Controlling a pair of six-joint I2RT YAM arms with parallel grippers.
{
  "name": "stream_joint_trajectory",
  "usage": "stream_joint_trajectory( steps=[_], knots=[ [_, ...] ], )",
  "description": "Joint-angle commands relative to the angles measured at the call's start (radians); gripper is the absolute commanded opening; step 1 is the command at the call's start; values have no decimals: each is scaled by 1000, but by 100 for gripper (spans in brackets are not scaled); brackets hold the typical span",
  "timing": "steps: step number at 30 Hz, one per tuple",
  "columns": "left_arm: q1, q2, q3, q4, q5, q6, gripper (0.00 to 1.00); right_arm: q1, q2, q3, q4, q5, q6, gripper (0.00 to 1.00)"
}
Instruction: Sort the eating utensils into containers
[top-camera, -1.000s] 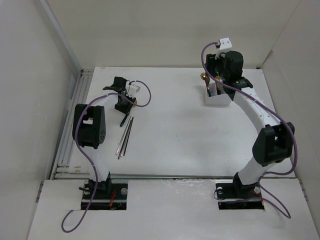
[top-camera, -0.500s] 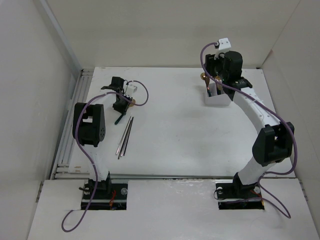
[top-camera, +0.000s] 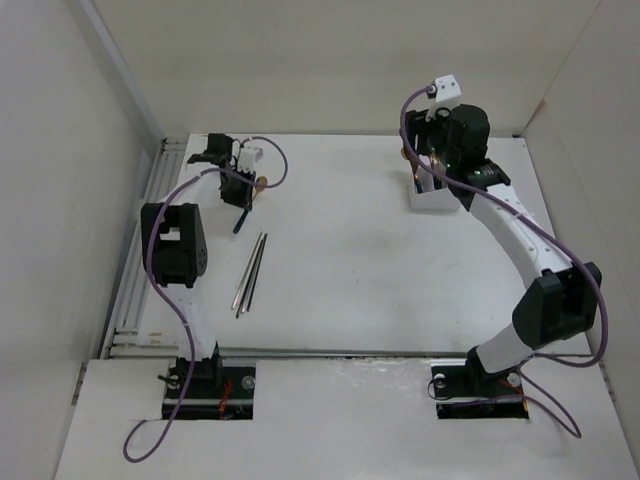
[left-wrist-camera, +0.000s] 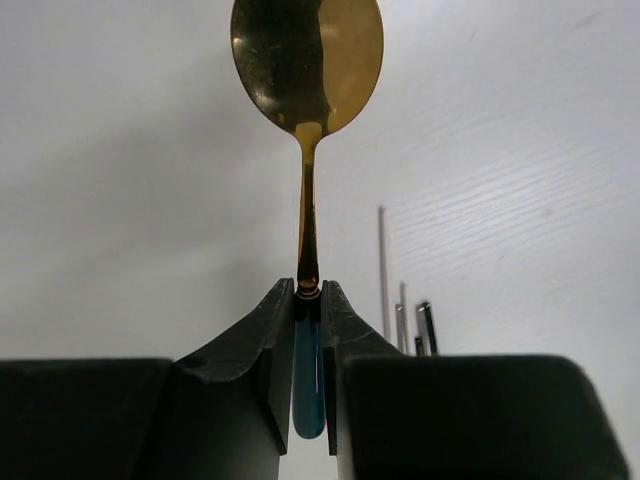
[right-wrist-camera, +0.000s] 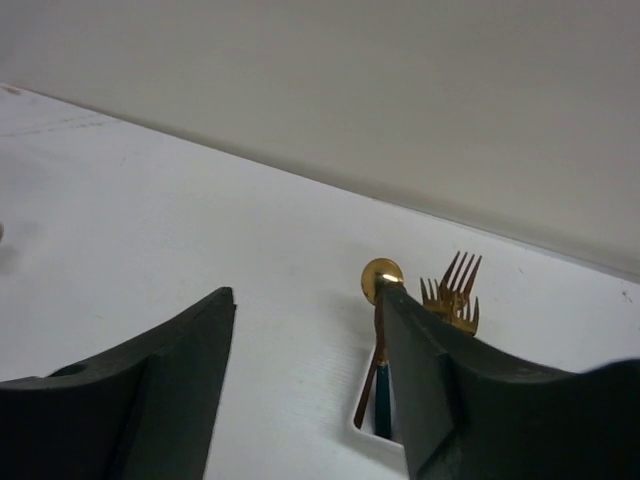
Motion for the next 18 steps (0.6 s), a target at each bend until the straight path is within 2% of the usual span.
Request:
stream_joint_trajectory(
  steps=[1,2,5,6,10,14,15,18],
  knots=[
    [23,-115,148,-27,174,-64,0,32,-82,-8,35,-82,1,68],
    [23,-135,168,-27,244,-64,0,53,-97,-8,22,-123,10,71],
    [11,-224,211,-1,328,-99,0,130,-125,-8,10,-204,10,90],
    [2,-247,211,9,341,-108,0,153,-125,-17,10,-217,10,93],
    [-67,-356,223,67,399,-140,0,247,-134,-38,88,-323,85,96],
    [-109,-408,232,174,455,-238,0,283,-92,-85,336,-508,283,96],
    [-125,-408,247,184,464,-254,0,293,-79,-85,390,-522,300,96],
    [-156,-417,257,202,479,-291,0,355,-32,-57,403,-489,314,96]
  ],
)
